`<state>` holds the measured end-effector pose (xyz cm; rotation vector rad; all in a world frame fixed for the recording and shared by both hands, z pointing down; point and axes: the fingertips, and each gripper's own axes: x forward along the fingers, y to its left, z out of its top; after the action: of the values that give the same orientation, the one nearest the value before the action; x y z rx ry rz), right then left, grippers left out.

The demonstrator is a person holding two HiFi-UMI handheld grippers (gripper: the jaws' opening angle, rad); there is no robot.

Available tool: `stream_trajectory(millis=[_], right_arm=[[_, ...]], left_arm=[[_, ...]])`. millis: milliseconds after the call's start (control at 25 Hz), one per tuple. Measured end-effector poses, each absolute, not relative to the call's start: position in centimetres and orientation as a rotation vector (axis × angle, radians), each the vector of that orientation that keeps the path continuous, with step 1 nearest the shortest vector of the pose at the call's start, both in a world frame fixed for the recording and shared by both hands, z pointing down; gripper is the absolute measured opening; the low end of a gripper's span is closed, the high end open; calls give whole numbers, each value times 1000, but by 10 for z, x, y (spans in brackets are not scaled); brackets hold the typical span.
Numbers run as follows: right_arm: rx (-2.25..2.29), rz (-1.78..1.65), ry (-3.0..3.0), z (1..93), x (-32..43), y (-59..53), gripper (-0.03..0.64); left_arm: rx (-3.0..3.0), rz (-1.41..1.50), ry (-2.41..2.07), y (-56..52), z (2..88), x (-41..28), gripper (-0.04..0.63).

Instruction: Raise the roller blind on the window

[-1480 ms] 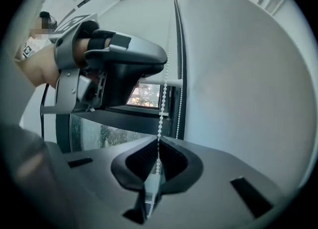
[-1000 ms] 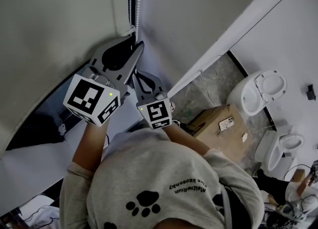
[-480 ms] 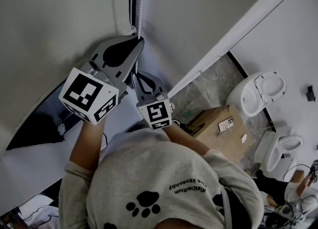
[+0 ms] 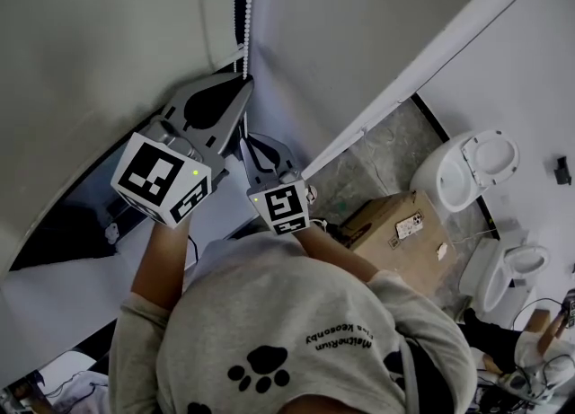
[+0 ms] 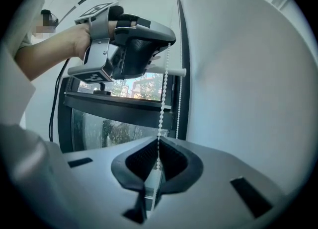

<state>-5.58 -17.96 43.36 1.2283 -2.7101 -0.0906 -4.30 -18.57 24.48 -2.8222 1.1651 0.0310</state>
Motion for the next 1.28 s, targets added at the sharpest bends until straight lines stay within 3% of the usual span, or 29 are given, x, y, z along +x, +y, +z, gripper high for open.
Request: stream_trajectory(millis=[1280], right_arm=[[959, 116, -2521, 568, -40, -161, 14]], left_arm=[[-2984, -2, 1265, -178, 380, -41, 6]])
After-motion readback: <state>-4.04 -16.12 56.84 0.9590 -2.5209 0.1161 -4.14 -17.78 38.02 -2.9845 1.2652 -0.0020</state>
